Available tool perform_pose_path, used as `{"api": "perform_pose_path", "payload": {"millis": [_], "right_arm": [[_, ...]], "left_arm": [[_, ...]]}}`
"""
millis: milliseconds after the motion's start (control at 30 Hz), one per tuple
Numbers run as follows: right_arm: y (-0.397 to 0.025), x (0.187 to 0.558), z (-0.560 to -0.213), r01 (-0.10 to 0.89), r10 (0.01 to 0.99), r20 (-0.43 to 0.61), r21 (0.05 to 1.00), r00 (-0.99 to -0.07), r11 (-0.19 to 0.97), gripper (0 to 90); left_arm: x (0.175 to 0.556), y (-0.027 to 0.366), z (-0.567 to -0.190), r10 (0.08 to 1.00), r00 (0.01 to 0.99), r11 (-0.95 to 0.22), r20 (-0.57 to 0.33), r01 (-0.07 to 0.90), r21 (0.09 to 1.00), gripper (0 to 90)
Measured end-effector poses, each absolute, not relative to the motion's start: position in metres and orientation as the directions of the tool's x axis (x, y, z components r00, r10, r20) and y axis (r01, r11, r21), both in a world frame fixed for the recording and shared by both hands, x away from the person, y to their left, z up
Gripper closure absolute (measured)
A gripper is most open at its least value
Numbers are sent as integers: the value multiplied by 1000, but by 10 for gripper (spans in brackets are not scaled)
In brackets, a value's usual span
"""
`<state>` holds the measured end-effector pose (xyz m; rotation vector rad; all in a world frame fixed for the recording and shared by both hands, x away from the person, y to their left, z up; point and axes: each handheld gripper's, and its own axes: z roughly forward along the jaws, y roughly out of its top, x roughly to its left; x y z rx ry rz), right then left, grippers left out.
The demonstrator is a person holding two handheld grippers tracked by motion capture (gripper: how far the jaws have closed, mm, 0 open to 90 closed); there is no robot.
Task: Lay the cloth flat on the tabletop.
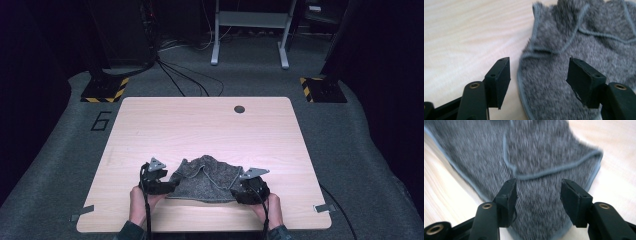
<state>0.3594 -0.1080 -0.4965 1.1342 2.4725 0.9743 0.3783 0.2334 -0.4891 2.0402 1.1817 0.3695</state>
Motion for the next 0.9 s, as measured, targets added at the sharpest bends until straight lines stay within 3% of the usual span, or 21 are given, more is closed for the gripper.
{"api": "perform_pose_path", "payload": {"millis": [200,400,433,533,700,800,900], "right_arm": [[-90,364,-483,554,733,37,681,-679,479,475],[-72,370,-487,519,676,-6,636,-737,571,508],[-67,373,-493,526,671,-15,607,-742,596,572],[-65,374,-497,537,676,-16,594,-736,599,649],[-69,375,-500,548,689,-12,596,-725,587,814],[-74,374,-497,561,705,2,607,-709,563,863],[-80,374,-493,563,719,7,627,-695,538,867]], "left_arm": [[402,225,-487,821,555,-320,-133,640,699,344],[413,218,-493,814,565,-343,-137,657,671,392],[414,217,-495,816,561,-344,-136,662,666,426],[416,217,-496,807,574,-350,-140,656,669,515],[415,216,-495,796,593,-366,-124,634,681,765],[414,216,-493,802,588,-363,-108,623,693,823],[413,219,-491,802,587,-356,-114,623,697,824]]}}
